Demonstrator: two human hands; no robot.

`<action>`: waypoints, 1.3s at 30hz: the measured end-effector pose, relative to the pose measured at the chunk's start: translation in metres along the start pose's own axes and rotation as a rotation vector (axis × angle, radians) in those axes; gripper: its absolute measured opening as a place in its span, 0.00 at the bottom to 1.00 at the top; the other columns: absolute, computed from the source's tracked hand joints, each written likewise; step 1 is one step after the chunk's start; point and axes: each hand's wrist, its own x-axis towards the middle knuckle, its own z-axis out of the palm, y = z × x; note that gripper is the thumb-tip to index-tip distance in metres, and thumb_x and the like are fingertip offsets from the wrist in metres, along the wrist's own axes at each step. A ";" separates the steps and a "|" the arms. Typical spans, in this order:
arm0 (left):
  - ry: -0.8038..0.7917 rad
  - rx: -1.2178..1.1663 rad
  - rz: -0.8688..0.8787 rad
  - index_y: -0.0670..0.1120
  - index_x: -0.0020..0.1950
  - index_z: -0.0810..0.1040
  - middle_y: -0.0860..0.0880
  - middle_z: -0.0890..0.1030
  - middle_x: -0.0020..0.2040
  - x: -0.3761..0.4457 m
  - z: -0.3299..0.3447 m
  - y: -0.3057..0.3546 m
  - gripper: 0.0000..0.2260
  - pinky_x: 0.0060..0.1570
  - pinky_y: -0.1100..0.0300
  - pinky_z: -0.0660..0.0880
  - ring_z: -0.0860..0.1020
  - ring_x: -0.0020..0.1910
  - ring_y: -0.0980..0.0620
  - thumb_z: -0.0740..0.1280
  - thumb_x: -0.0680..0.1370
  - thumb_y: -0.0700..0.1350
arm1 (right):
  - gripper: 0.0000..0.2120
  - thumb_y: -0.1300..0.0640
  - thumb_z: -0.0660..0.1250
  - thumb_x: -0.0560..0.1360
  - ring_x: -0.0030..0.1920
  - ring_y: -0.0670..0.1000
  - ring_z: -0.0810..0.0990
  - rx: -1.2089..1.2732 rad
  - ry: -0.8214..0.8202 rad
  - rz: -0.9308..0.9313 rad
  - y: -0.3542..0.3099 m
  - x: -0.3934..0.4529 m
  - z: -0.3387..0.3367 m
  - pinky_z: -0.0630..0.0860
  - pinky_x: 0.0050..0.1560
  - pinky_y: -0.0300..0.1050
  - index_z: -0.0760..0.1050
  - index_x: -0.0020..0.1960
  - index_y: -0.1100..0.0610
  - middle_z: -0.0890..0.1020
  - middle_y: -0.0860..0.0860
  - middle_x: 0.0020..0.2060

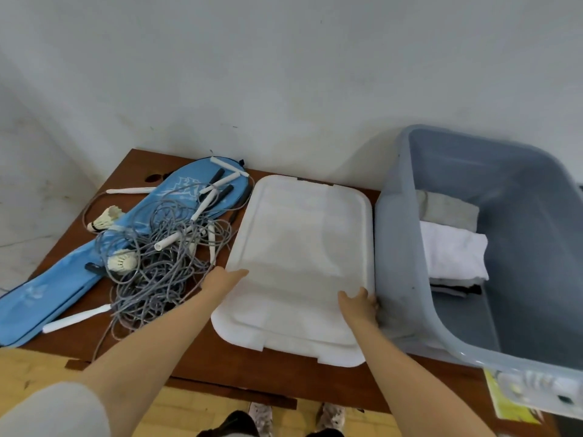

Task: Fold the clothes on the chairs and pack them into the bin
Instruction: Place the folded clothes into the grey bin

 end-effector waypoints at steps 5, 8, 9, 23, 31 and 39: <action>-0.002 -0.210 0.080 0.40 0.50 0.79 0.44 0.82 0.45 -0.004 -0.021 0.023 0.17 0.37 0.55 0.77 0.81 0.41 0.45 0.74 0.72 0.51 | 0.34 0.47 0.58 0.78 0.75 0.60 0.54 0.087 0.038 0.011 -0.002 0.005 -0.004 0.60 0.71 0.62 0.49 0.78 0.57 0.54 0.57 0.76; -0.048 -0.272 0.134 0.43 0.51 0.79 0.45 0.83 0.44 -0.018 -0.032 0.045 0.12 0.33 0.58 0.77 0.82 0.40 0.46 0.73 0.72 0.48 | 0.33 0.47 0.57 0.78 0.74 0.60 0.55 0.086 0.077 0.019 -0.003 0.004 -0.003 0.59 0.71 0.61 0.50 0.78 0.57 0.56 0.57 0.76; -0.053 -0.275 0.145 0.43 0.50 0.79 0.45 0.83 0.44 -0.023 -0.035 0.052 0.11 0.33 0.58 0.77 0.82 0.40 0.46 0.73 0.72 0.48 | 0.33 0.48 0.57 0.78 0.74 0.60 0.56 0.085 0.088 0.012 -0.002 0.003 -0.002 0.59 0.70 0.61 0.50 0.78 0.57 0.56 0.57 0.75; -0.005 -0.344 0.197 0.48 0.49 0.79 0.46 0.83 0.45 -0.058 -0.075 0.022 0.05 0.37 0.55 0.78 0.82 0.42 0.44 0.70 0.74 0.45 | 0.21 0.50 0.62 0.77 0.44 0.56 0.75 0.500 -0.110 0.027 -0.006 0.013 -0.033 0.71 0.48 0.48 0.73 0.64 0.63 0.77 0.53 0.44; -0.014 -0.478 0.147 0.45 0.56 0.76 0.42 0.81 0.52 -0.062 -0.117 0.020 0.13 0.56 0.44 0.75 0.79 0.50 0.39 0.70 0.74 0.46 | 0.22 0.50 0.63 0.77 0.54 0.60 0.78 0.524 -0.091 -0.186 -0.047 -0.041 -0.080 0.75 0.61 0.58 0.70 0.65 0.62 0.78 0.59 0.55; -0.011 -0.488 0.169 0.44 0.62 0.73 0.42 0.79 0.56 -0.076 -0.137 0.030 0.19 0.58 0.46 0.74 0.77 0.55 0.40 0.69 0.75 0.51 | 0.05 0.55 0.64 0.78 0.45 0.54 0.78 0.515 0.008 -0.434 -0.075 -0.110 -0.135 0.75 0.45 0.48 0.74 0.46 0.57 0.79 0.54 0.43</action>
